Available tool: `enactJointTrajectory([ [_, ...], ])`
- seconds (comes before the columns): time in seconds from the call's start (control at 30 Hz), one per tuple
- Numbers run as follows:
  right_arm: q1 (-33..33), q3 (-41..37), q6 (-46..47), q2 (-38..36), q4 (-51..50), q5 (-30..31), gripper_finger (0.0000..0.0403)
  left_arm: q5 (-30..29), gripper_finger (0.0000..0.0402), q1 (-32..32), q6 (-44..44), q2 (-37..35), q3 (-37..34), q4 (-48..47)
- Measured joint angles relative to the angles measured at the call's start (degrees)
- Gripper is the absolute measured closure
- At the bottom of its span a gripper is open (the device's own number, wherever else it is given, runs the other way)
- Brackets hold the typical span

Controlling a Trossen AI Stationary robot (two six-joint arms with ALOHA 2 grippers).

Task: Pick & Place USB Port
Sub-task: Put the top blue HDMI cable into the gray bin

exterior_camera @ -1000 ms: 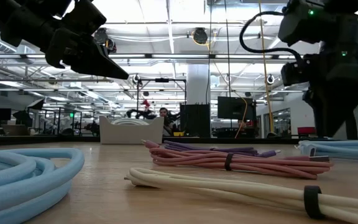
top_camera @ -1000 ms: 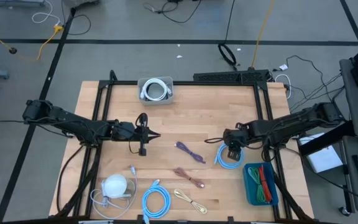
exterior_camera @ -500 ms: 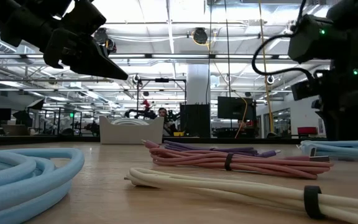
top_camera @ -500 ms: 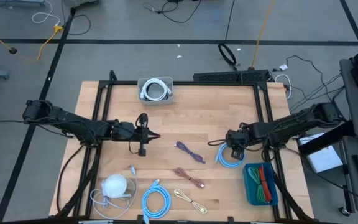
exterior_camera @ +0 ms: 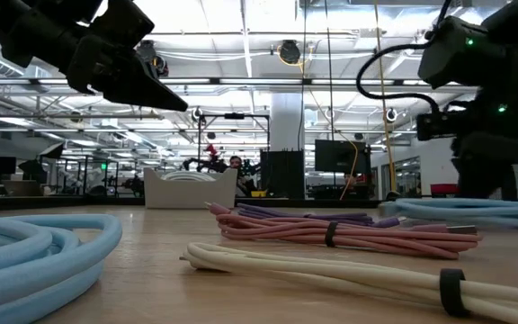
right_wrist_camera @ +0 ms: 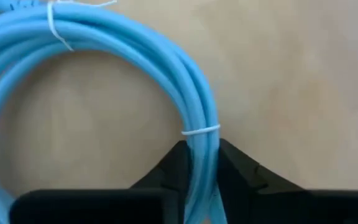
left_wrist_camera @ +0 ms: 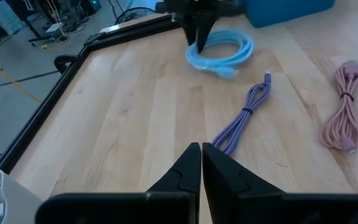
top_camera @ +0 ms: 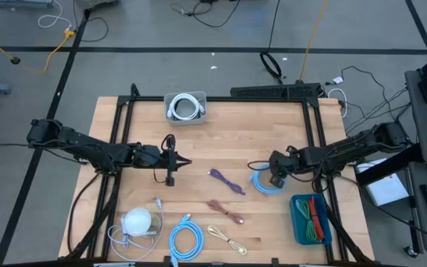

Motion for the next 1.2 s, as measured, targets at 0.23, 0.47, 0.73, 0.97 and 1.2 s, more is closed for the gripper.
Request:
enactJointTrajectory([
  [0.23, -0.05, 6.95, -2.23, 0.07, 4.66, 19.76, 0.0367, -0.98, 0.038, 3.5, -5.93, 0.0, 0.0, 1.96],
  [0.47, 1.08, 12.27, -20.44, 0.16, 23.24, 35.73, 0.0367, -13.71, 0.038, 8.09, -13.64, -0.01, -0.02, 7.28],
  [0.73, 0.19, 12.27, -42.65, 8.99, 45.98, 43.96, 0.0367, 9.22, 0.038, 21.96, -22.02, -0.47, 1.78, 18.48],
  [0.97, -0.31, 16.5, -57.89, 20.66, 54.91, 43.63, 0.0368, 32.78, 0.0301, 29.36, -21.22, 2.9, 18.07, -4.0],
  [1.2, 0.74, 23.7, -72.15, 26.0, 61.36, 46.7, 0.0368, 25.68, 0.0184, 23.31, -14.33, 10.37, 30.58, -27.17],
])
